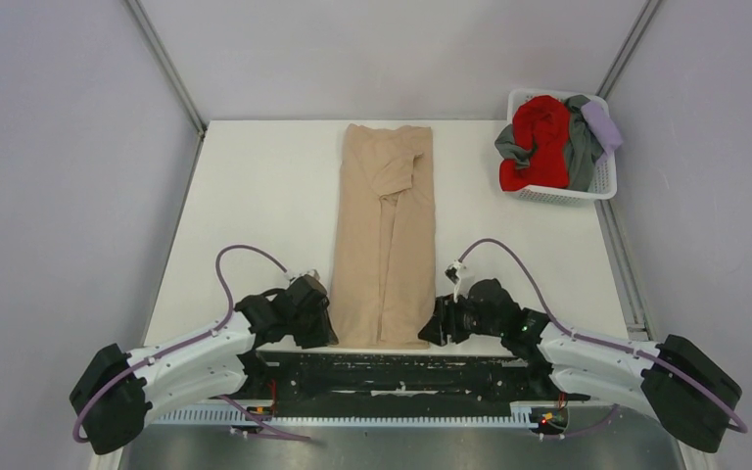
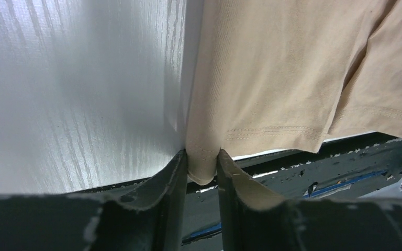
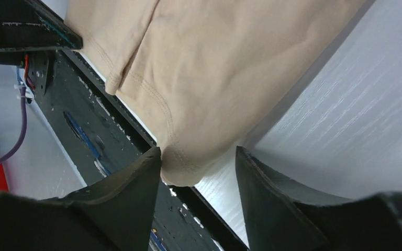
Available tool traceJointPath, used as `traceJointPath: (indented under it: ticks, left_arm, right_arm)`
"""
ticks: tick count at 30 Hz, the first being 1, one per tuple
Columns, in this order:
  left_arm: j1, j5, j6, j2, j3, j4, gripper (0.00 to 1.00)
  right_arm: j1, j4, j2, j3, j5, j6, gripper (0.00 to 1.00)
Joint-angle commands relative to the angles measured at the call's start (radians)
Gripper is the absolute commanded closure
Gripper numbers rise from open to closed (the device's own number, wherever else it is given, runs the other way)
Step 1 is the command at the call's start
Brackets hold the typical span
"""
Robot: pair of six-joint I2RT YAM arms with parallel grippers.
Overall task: Fold and stack the t-shirts
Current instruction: Grab the bottom of the folded rectangular tshirt with both arms
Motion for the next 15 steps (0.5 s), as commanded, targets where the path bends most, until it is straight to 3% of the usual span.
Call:
traceJointPath:
  ticks: [1, 4, 7, 9, 13, 15]
  left_arm:
    - [0.002, 0.001, -0.027, 0.001, -0.033, 0.002, 0.71]
    - [0.002, 0.011, -0.030, -0.013, -0.041, 0.001, 0.82]
    - [0.002, 0.012, -0.026, -0.021, -0.045, 0.000, 0.97]
    - [0.000, 0.022, -0.024, -0.028, -0.042, -0.012, 0.98]
    - [0.000, 0.068, -0.019, -0.079, -0.053, -0.016, 0.98]
    - [0.000, 0.089, -0.019, -0.117, -0.045, -0.015, 0.98]
  right_arm:
    - [0.045, -0.021, 0.043, -0.042, 0.023, 0.059, 0.47]
    - [0.074, -0.047, 0.028, -0.046, 0.053, 0.068, 0.55]
    - [0.078, -0.053, -0.006, -0.065, 0.069, 0.063, 0.73]
    - [0.078, -0.055, -0.025, -0.075, 0.060, 0.060, 0.85]
    - [0.086, -0.049, -0.078, -0.092, 0.046, 0.044, 1.00]
    - [0.087, -0.036, -0.101, -0.090, 0.039, 0.030, 1.00]
